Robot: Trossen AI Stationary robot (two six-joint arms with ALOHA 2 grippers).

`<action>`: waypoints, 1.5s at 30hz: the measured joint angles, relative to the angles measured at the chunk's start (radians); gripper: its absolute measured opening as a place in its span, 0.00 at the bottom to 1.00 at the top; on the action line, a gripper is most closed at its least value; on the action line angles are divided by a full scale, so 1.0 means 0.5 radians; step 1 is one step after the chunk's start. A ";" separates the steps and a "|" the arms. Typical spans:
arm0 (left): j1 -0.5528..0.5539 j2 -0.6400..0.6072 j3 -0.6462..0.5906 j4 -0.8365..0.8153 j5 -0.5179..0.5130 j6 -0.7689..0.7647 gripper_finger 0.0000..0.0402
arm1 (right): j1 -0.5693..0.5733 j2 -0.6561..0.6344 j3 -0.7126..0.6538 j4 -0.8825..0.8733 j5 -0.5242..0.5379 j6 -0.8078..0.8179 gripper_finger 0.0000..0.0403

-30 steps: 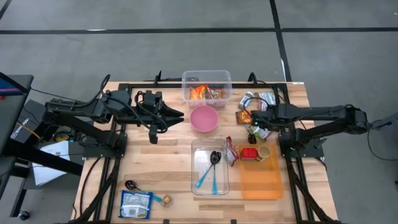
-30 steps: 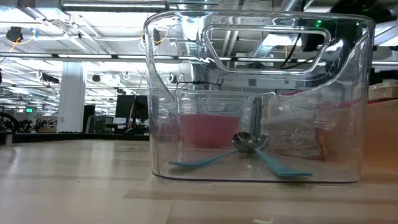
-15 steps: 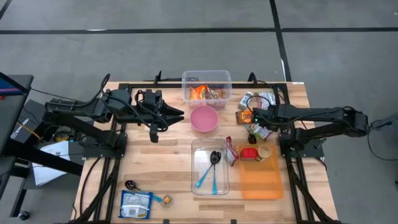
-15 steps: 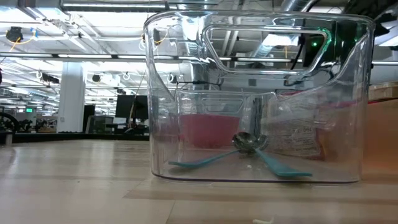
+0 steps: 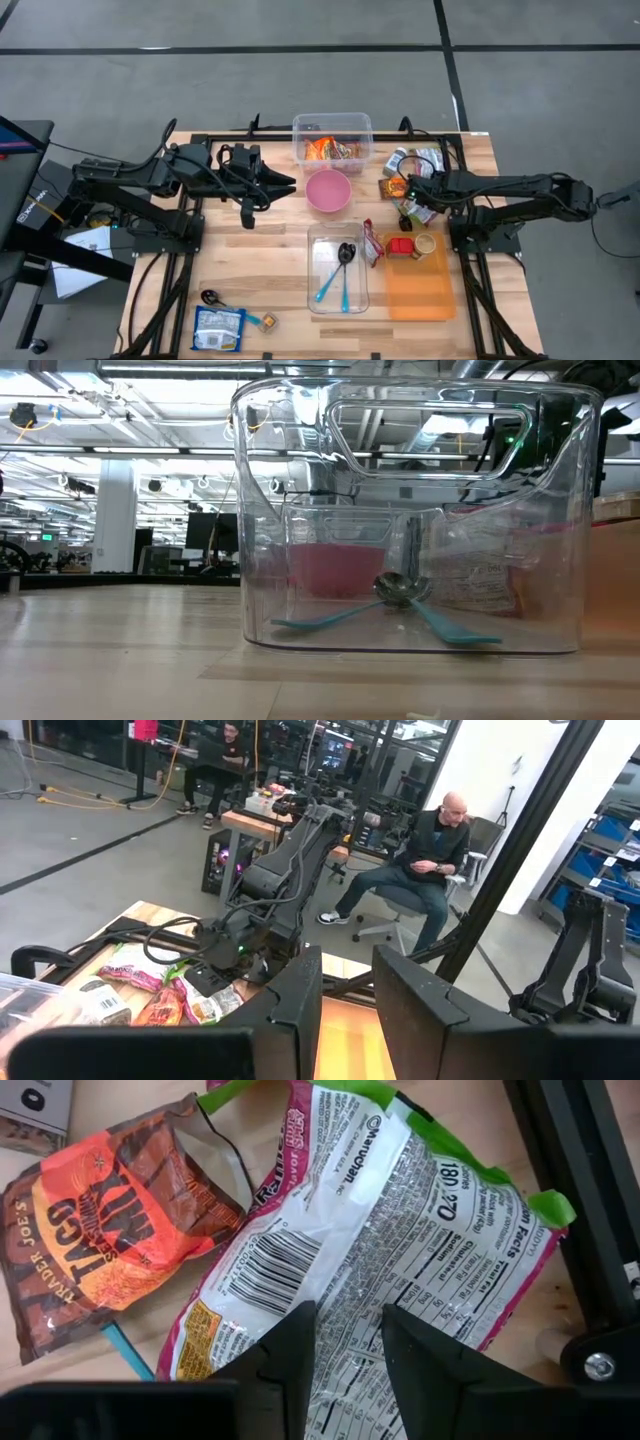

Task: Pick & Place Food Item
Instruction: Put the green noodle pack into the top transparent bin

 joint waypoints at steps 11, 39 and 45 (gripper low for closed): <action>0.000 0.000 0.000 0.000 0.000 -0.002 0.21 | 0.208 -0.177 -0.009 -0.067 -0.034 0.120 0.28; 0.053 0.001 0.000 -0.001 0.005 0.002 0.21 | 0.115 -0.068 -0.007 -0.037 0.024 0.082 0.07; 0.053 0.001 0.000 -0.010 0.005 0.006 0.21 | 0.115 -0.072 -0.007 -0.023 0.067 0.036 0.02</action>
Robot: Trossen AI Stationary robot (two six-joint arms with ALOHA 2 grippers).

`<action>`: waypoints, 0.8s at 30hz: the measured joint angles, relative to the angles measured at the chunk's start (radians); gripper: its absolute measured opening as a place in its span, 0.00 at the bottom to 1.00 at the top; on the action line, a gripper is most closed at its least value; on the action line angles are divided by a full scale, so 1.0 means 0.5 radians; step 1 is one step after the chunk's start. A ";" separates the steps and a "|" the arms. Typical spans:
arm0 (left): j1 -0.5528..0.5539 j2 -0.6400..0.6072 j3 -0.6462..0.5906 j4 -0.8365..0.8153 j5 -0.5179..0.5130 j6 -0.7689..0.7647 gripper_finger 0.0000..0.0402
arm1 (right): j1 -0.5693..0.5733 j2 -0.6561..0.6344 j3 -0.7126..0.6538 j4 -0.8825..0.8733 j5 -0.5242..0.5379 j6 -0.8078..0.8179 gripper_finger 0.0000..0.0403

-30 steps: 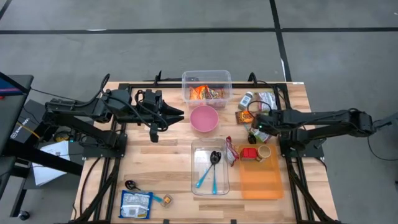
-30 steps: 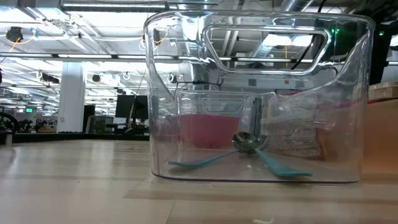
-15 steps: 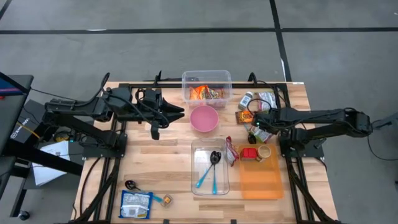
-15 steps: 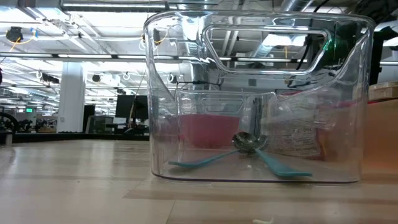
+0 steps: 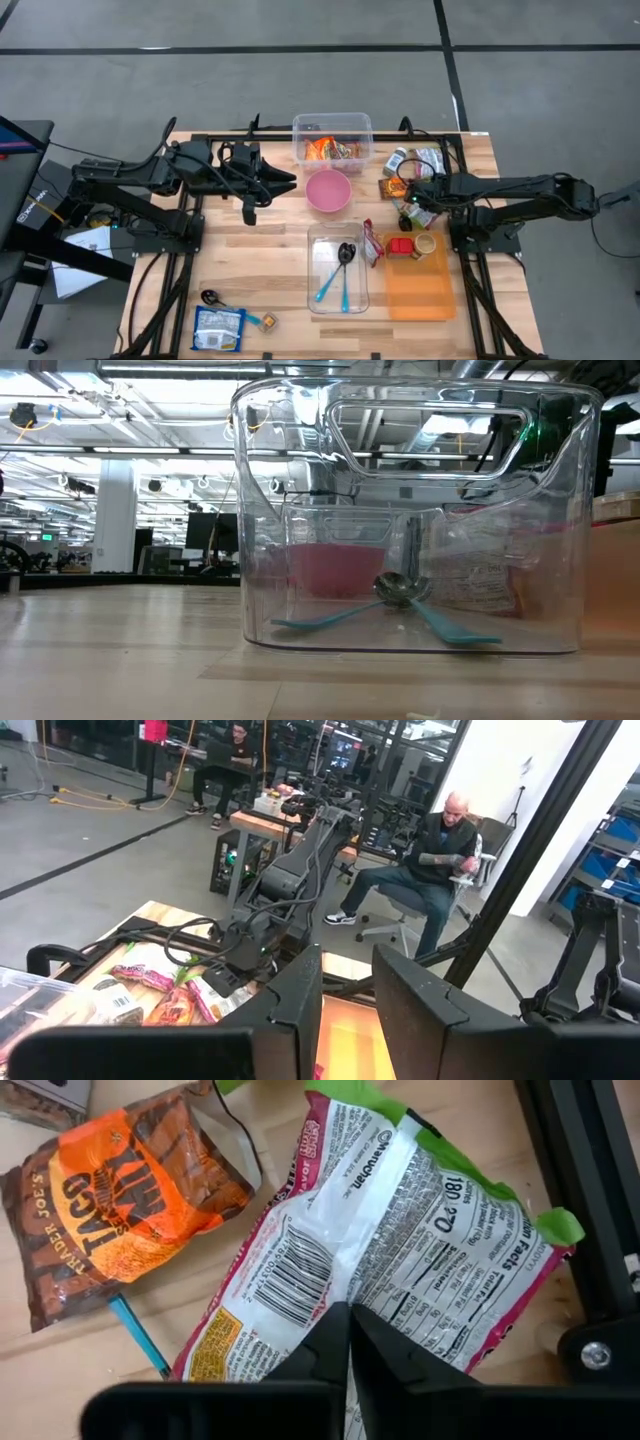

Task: Pick & Place Food Item
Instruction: Put the green noodle pack into the top transparent bin

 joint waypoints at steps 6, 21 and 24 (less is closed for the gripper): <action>0.000 0.000 0.000 -0.007 -0.002 0.000 0.21 | 0.000 -0.122 0.000 0.048 0.021 -0.006 0.00; 0.000 0.009 0.000 -0.004 -0.085 0.356 0.21 | 0.000 -0.804 0.002 0.082 0.062 -0.059 0.00; -0.001 0.050 -0.001 -0.009 -0.102 0.481 0.22 | 0.000 -0.929 0.002 0.116 0.056 -0.059 0.00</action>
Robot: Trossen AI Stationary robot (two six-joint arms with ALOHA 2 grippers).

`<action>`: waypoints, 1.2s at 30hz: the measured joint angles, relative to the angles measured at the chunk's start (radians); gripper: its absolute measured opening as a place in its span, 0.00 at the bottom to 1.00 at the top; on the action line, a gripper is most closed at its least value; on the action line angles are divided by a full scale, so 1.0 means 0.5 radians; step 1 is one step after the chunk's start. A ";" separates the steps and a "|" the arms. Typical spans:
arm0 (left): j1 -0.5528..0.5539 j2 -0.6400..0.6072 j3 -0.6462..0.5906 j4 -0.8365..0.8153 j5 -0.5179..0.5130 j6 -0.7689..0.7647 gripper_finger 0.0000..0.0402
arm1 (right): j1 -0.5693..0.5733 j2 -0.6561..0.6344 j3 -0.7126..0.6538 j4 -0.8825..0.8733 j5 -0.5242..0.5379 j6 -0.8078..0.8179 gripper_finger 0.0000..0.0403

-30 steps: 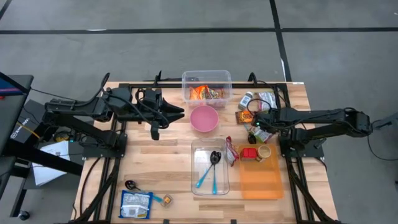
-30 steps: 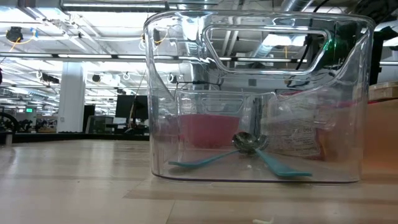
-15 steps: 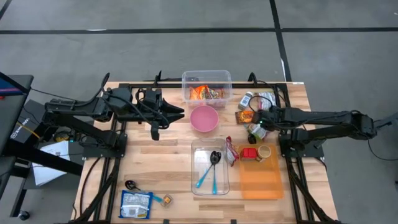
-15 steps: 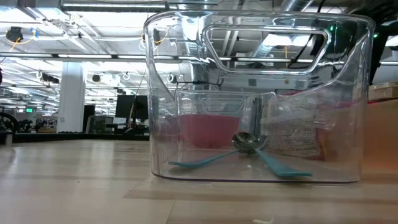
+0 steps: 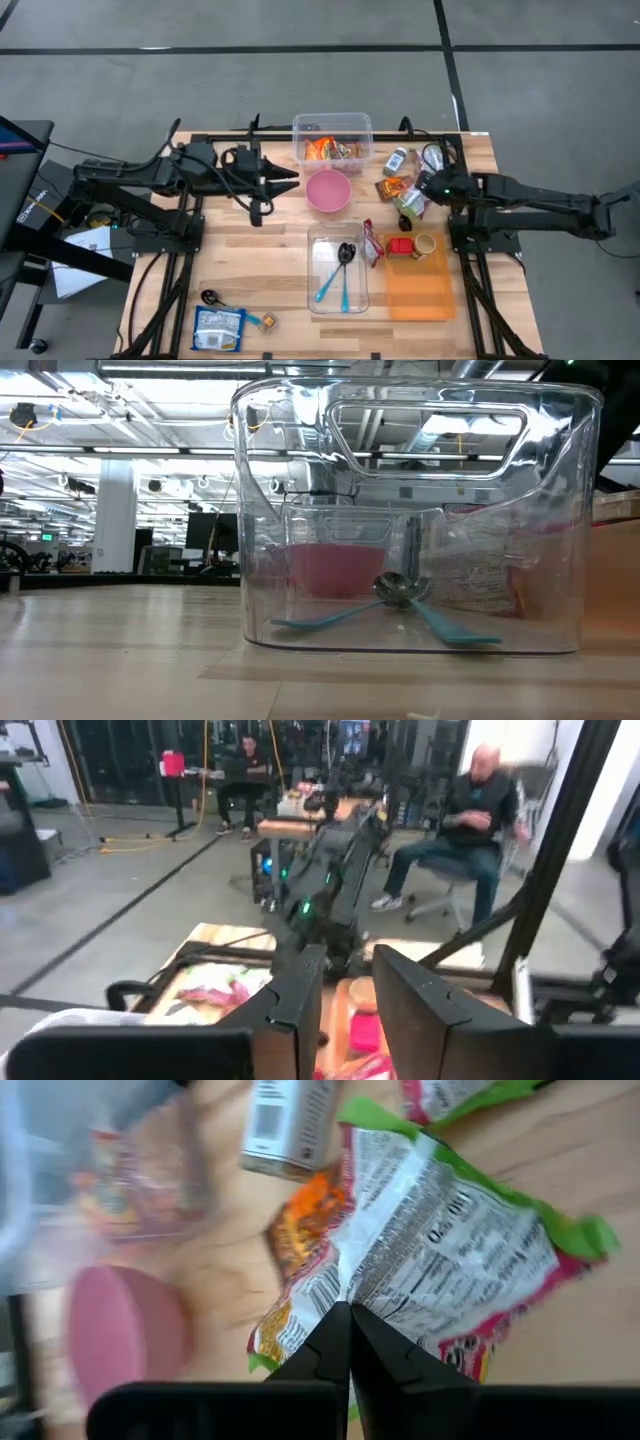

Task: Pick & Place Food Item
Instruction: Put the green noodle pack into the top transparent bin

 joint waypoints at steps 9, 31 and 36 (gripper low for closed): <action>-0.012 0.363 0.000 0.183 -0.002 0.525 0.38 | -0.001 -0.328 0.000 0.196 -0.002 0.005 0.00; 0.009 1.222 0.000 1.275 -0.190 2.124 0.49 | 0.074 -0.341 0.002 0.886 -0.050 0.046 0.00; 0.014 1.264 0.000 1.260 -0.190 2.124 0.48 | 0.146 -0.211 0.002 1.133 -0.049 0.046 0.00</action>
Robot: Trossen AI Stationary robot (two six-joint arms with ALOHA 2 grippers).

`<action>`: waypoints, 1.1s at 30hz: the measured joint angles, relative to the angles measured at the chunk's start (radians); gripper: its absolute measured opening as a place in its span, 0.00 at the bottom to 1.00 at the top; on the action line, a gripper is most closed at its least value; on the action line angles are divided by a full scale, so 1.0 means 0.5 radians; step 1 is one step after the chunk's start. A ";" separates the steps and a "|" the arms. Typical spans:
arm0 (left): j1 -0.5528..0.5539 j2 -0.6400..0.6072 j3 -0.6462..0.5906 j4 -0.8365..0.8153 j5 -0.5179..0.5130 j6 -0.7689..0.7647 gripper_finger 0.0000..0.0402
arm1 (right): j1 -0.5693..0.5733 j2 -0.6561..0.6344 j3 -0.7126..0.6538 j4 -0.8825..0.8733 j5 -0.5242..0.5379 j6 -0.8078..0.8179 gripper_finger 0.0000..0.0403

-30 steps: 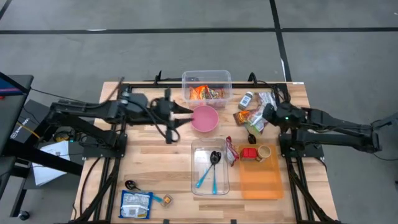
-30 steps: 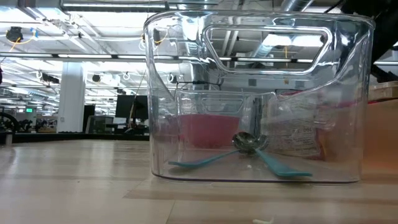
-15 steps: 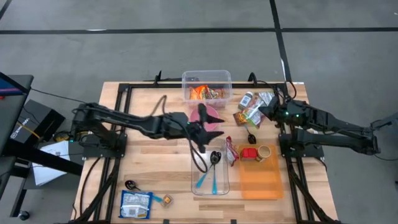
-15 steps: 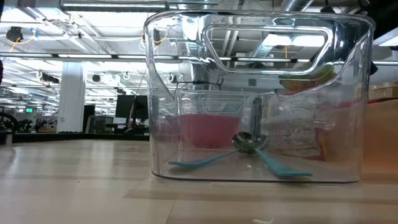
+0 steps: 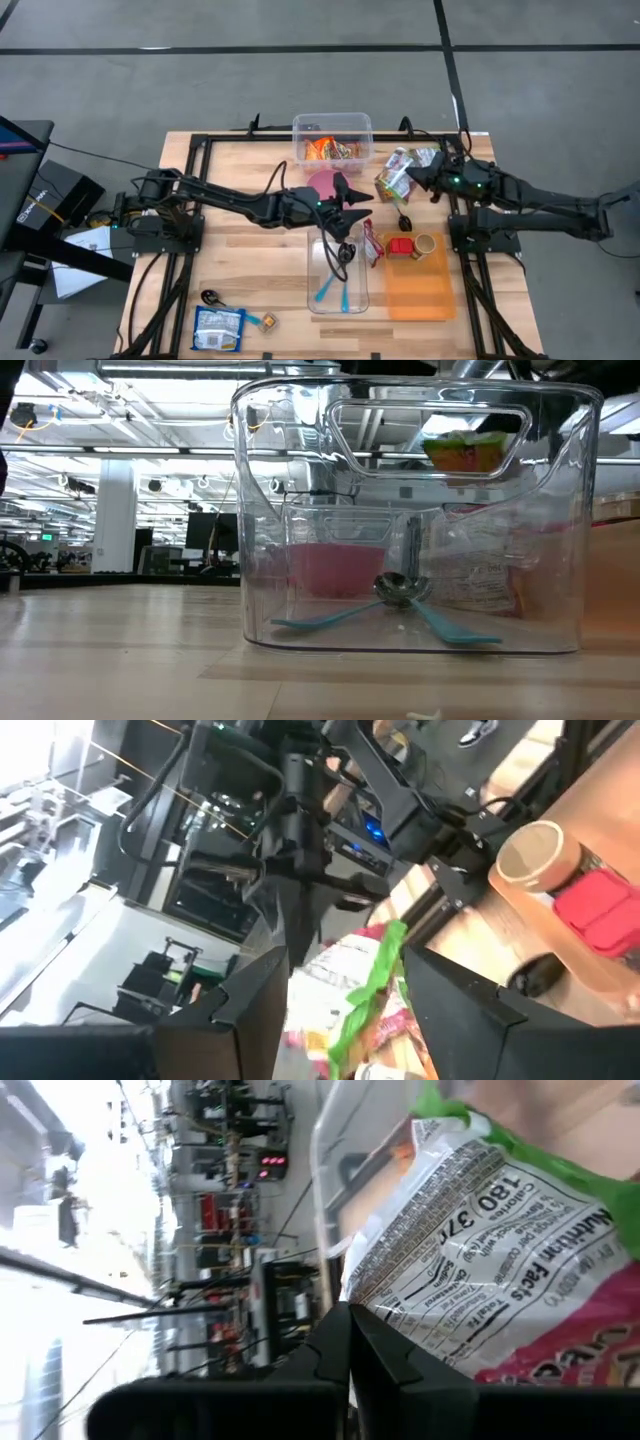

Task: Pick & Place Food Item
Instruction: Put the green noodle pack into the top transparent bin

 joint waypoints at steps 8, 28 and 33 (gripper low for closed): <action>0.000 0.009 0.002 -0.039 -0.002 0.021 0.51 | 0.104 0.362 0.000 0.474 0.015 0.029 0.00; 0.012 0.010 0.001 -0.173 -0.266 0.259 0.48 | 0.317 0.639 0.208 0.756 0.198 0.013 0.00; 0.031 0.010 0.001 -0.171 -0.284 0.262 0.48 | 0.371 0.652 0.212 0.748 0.236 0.013 0.00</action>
